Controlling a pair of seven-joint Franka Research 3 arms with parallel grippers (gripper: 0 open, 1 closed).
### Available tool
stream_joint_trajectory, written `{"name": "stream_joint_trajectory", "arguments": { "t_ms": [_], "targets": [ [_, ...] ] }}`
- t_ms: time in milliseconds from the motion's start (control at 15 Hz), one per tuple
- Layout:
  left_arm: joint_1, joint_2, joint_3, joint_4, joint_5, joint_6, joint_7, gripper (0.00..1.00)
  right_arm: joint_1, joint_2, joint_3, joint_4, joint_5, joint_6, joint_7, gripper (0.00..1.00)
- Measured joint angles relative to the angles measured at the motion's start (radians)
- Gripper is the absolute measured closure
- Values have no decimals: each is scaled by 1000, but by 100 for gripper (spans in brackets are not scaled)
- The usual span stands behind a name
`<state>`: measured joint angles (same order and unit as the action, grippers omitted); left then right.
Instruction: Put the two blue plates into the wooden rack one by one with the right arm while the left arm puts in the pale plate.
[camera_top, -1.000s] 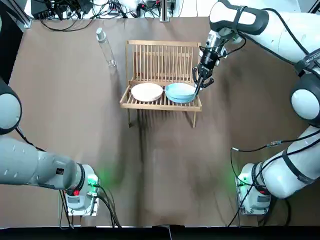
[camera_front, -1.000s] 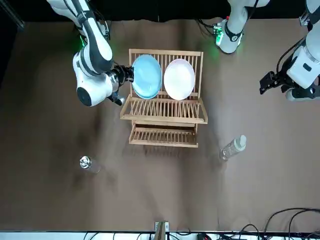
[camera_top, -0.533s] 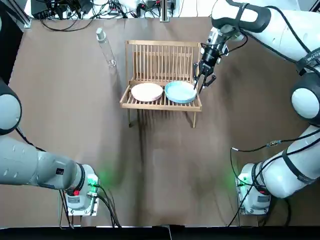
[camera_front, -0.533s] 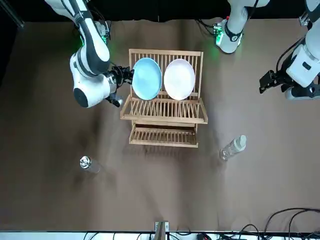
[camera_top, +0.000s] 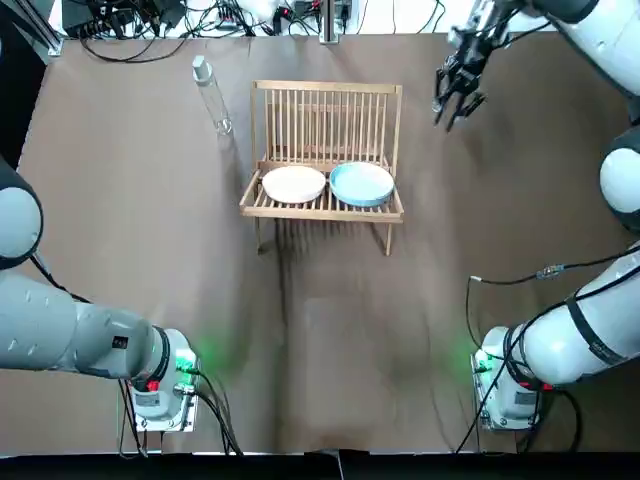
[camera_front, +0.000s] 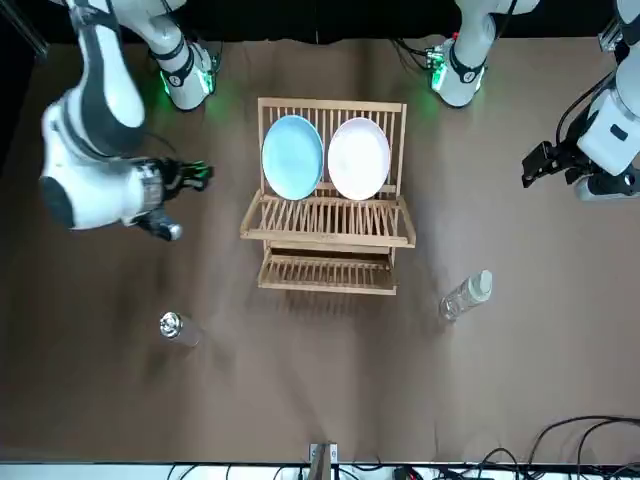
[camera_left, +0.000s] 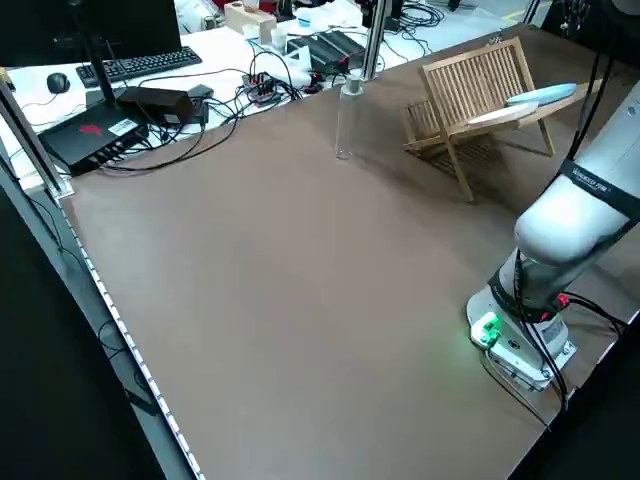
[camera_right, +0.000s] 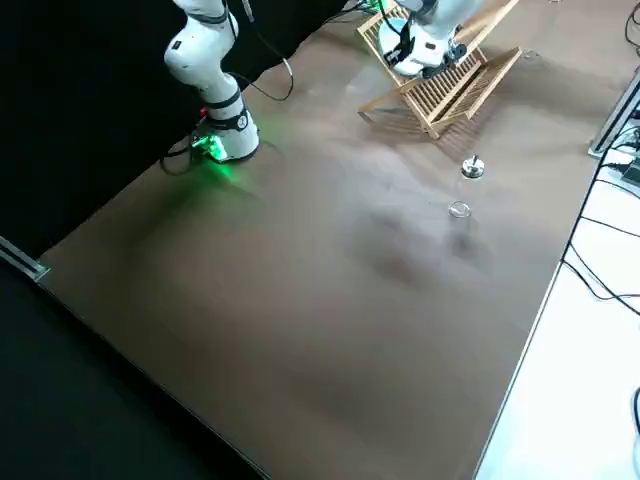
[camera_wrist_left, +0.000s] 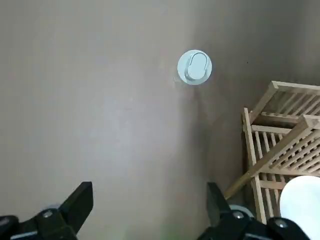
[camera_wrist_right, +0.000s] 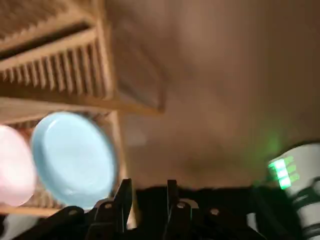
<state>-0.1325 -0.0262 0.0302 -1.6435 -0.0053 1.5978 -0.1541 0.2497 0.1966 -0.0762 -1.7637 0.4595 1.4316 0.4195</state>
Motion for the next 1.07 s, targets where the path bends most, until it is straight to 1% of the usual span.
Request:
{"name": "stream_joint_trajectory", "arguments": {
  "t_ms": [133,200,333,533,600,800,867,933,1000,1067],
  "targets": [
    [0,0,0,0,0,0,0,0,-23,-3,0,40,-129,-4,-63,63],
    [0,0,0,0,0,0,0,0,-32,-3,0,56,-166,-3,-99,63],
    [0,0,0,1,0,0,0,0,-59,-3,0,94,-210,-2,-188,63],
    [0,0,0,1,0,0,0,0,-95,-6,-1,159,-271,-2,-369,62],
    [0,0,0,1,0,0,0,0,-99,-10,-1,176,-278,-1,-394,57],
    [0,0,0,2,0,0,0,0,-100,-28,2,235,-296,8,-412,31],
    [0,0,0,2,0,0,0,0,-100,-34,2,258,-299,20,-413,28],
    [0,0,0,2,0,0,0,0,-100,-39,3,276,-300,50,-413,27],
    [0,0,0,2,0,0,0,0,-99,-45,4,288,-302,95,-413,22],
    [0,0,0,2,1,0,0,0,-99,-65,4,299,-316,165,-414,5]
  ]
}}
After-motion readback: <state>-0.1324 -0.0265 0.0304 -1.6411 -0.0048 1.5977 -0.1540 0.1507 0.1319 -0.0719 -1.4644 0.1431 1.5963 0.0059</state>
